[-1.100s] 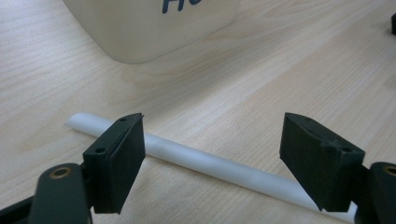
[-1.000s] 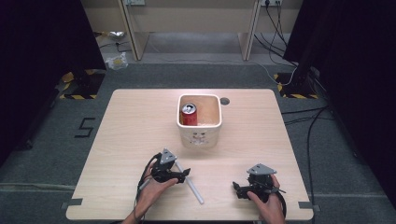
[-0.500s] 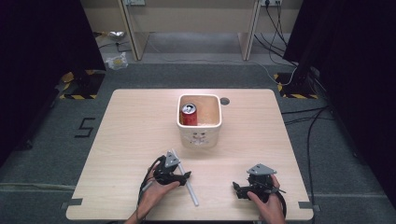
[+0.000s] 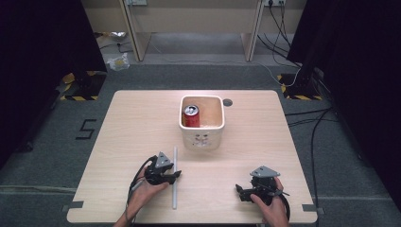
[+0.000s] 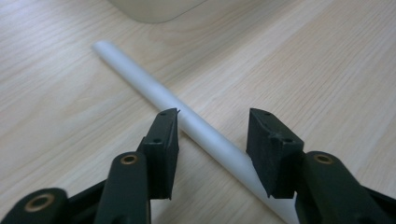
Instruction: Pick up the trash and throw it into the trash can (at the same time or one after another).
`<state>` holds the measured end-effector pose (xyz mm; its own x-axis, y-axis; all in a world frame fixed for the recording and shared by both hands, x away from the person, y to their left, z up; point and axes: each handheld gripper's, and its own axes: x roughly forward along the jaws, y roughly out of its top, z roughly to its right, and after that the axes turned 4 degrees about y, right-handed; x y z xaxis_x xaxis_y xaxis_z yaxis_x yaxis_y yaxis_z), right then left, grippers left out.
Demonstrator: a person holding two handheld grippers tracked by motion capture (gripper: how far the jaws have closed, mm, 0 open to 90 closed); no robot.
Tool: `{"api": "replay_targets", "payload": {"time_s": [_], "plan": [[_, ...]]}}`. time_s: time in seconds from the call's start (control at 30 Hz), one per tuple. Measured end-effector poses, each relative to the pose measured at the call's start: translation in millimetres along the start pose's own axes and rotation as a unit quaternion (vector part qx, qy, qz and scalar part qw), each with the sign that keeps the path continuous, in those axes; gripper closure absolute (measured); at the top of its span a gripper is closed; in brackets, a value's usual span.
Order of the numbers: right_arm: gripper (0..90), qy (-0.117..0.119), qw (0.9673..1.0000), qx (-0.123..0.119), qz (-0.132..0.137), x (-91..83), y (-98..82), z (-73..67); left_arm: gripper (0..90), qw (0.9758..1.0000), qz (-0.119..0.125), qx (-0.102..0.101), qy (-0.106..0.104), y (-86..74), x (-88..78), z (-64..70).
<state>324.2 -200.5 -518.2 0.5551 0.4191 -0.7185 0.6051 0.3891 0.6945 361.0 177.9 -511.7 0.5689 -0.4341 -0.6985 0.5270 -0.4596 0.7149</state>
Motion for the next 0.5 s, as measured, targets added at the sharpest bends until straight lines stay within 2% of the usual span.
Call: {"api": "replay_targets", "payload": {"time_s": [0.13,0.23,0.33,0.5], "plan": [[0.4,0.000,1.0000,0.000,0.000,0.0,0.0,0.0,60.1,1.0000,-0.008,-0.005,0.002,-4.1,-5.8,-10.6],[0.4,0.000,1.0000,0.000,0.000,0.0,0.0,0.0,60.8,0.9998,-0.019,-0.007,0.008,-5.2,-9.3,-18.7],[0.4,0.000,1.0000,0.000,0.000,0.0,0.0,0.0,62.5,0.9996,-0.023,-0.012,0.011,-5.8,-10.7,-23.1],[0.3,0.000,1.0000,0.000,0.000,0.0,0.0,0.0,71.7,0.9995,-0.026,-0.012,0.010,-5.3,-11.4,-25.2]]}}
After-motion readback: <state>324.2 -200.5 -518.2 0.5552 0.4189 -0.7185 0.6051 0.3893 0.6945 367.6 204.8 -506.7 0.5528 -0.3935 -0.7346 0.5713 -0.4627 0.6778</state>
